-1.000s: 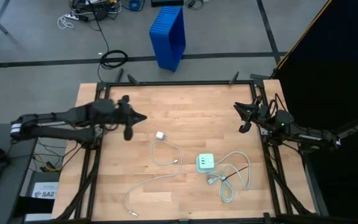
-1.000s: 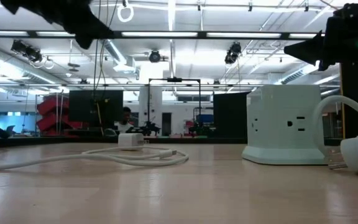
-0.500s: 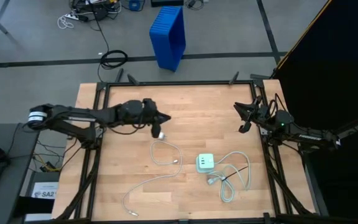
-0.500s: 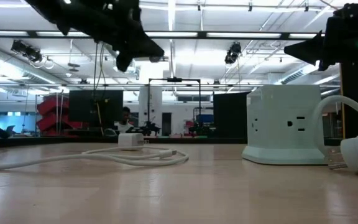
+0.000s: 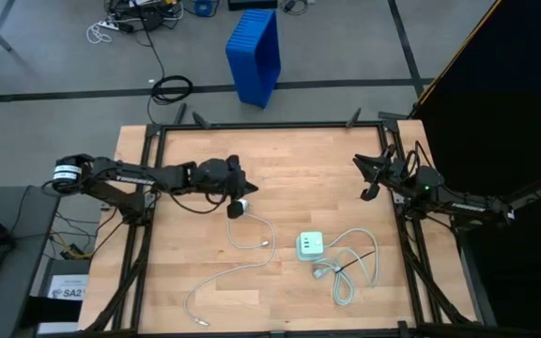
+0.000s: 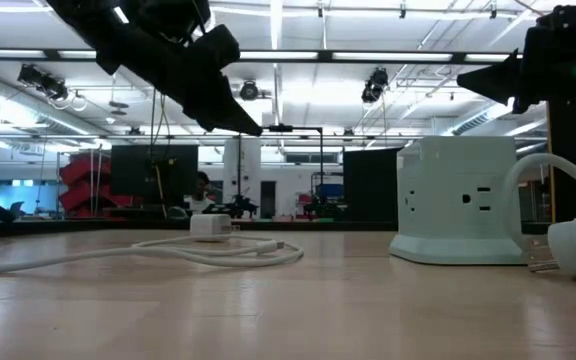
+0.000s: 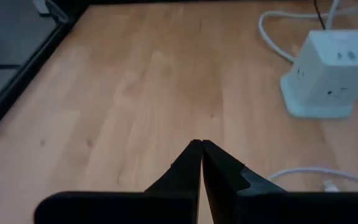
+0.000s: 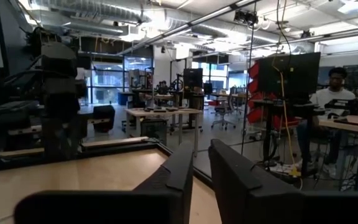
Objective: Insert USB
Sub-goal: Insert the white charger cable into the white charger adapter
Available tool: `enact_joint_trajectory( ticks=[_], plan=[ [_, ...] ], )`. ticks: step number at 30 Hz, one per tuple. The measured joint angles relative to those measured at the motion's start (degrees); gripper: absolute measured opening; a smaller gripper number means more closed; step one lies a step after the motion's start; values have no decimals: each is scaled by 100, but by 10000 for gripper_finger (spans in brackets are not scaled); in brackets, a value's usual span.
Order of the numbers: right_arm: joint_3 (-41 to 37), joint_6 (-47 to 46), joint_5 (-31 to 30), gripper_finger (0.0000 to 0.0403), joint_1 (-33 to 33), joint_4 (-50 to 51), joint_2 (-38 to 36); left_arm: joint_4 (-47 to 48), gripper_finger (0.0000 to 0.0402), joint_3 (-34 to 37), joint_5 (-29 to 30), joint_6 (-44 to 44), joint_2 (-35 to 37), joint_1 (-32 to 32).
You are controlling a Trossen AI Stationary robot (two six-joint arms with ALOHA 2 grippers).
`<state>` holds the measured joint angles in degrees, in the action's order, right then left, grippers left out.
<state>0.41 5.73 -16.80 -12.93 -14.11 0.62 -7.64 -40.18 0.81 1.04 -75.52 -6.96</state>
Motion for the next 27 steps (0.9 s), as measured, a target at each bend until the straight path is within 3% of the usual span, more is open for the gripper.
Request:
enact_joint_trajectory(
  ticks=[6, 13, 17, 19, 23, 27],
  plan=[
    [-1, 1, 0, 24, 0, 0, 0, -204, 0, 0, 1, -716, 3, 0],
    [-1, -1, 0, 33, -1, 0, 0, -289, 0, 0, -72, -895, 4, 0],
    [-1, 1, 0, 39, -1, -2, 1, -62, 0, -168, -579, -344, 2, 33],
    [0, -1, 0, 41, -2, -2, 0, -5, 0, -373, -533, 109, 3, 119],
    [0, 0, -1, 37, -1, -22, 2, 980, 0, -1223, -4, 801, 0, 260],
    [1, -1, 0, 31, 0, -31, 0, 3165, 0, -2677, 643, 1093, -170, 469]
  ],
)
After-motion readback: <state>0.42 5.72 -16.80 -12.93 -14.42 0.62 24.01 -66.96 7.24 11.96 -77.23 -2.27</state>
